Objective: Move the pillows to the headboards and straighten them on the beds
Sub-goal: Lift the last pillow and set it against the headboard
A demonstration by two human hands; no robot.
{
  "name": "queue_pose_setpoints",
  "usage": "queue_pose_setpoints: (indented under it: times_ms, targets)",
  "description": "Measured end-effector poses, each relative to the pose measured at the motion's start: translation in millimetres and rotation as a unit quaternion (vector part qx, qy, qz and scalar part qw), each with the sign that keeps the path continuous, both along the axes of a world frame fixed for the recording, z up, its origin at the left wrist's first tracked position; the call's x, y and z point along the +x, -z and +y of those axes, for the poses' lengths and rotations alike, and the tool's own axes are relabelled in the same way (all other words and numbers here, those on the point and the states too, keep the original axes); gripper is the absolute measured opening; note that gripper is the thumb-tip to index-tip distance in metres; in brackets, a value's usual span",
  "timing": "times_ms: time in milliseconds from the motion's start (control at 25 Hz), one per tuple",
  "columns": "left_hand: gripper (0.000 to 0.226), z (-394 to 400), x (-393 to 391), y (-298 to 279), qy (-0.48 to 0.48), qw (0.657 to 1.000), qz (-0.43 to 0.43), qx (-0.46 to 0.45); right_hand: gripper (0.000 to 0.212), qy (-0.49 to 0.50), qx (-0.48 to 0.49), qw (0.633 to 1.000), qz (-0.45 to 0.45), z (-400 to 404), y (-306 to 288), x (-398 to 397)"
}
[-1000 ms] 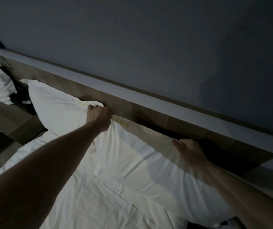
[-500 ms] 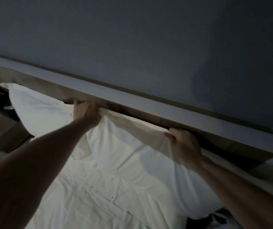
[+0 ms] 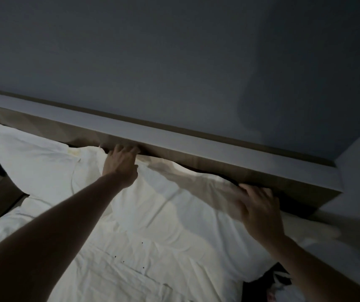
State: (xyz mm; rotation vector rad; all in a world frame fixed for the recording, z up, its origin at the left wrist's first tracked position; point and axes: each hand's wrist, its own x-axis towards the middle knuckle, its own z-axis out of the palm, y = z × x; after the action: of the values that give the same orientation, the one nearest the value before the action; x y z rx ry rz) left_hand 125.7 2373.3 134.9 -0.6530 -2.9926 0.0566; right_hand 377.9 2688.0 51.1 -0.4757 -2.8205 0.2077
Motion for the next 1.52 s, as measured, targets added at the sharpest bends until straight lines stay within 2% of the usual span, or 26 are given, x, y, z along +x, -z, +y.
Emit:
queue_pose_setpoints:
  times_ms: [80, 160, 240, 360, 480, 560, 680, 760, 920, 1000, 1120, 1240, 1320, 1400, 1520]
  targets:
    - [0.051, 14, 4, 5, 0.006, 0.998, -0.052, 0.029, 0.046, 0.058, -0.038, 0.996, -0.055, 21, 3, 23]
    - [0.044, 26, 9, 11, 0.006, 0.995, -0.083, 0.056, 0.046, 0.105, -0.126, 0.978, -0.129, 33, 6, 26]
    - [0.033, 39, 14, 16, 0.016, 0.991, -0.097, 0.087, 0.04, 0.109, -0.15, 0.97, -0.156, 39, 10, 23]
    - [0.021, 49, 16, 15, 0.008, 0.988, -0.082, 0.13, 0.024, 0.1, -0.132, 0.985, -0.048, 44, 7, 21]
    - [0.025, 40, 11, 12, -0.035, 0.985, -0.053, 0.159, 0.026, 0.082, -0.165, 0.979, 0.087, 42, -9, 22]
    - [0.027, 37, 10, 16, -0.063, 0.985, -0.071, 0.145, 0.03, 0.066, -0.19, 0.97, 0.135, 38, -12, 17]
    - [0.028, 49, 18, 22, -0.069, 0.982, -0.114, 0.133, 0.03, 0.129, -0.241, 0.95, 0.153, 33, 1, 11]
    - [0.022, 60, 23, 22, -0.067, 0.976, -0.1, 0.181, 0.024, 0.185, -0.281, 0.927, 0.167, 32, 8, 10]
    - [0.013, 63, 22, 23, -0.077, 0.96, -0.078, 0.259, 0.008, 0.164, -0.3, 0.916, 0.208, 26, 3, 9]
    - [0.021, 59, 35, 28, -0.058, 0.954, -0.068, 0.287, 0.019, 0.134, -0.31, 0.913, 0.228, 20, 2, 13]
    - [0.047, 54, 68, 45, 0.002, 0.952, -0.046, 0.302, 0.046, 0.024, -0.346, 0.915, 0.207, -7, 2, 29]
    - [0.056, 56, 86, 65, 0.024, 0.97, -0.078, 0.231, 0.047, -0.064, -0.26, 0.951, 0.157, -20, 7, 36]
    - [0.066, 60, 82, 72, 0.013, 0.974, -0.124, 0.187, 0.052, -0.063, -0.194, 0.972, 0.113, -16, 12, 30]
    - [0.076, 65, 71, 70, -0.005, 0.971, -0.16, 0.18, 0.057, -0.043, -0.152, 0.985, 0.075, -6, 12, 23]
    - [0.081, 70, 58, 62, -0.017, 0.967, -0.188, 0.17, 0.063, -0.039, -0.132, 0.989, 0.048, 1, 8, 17]
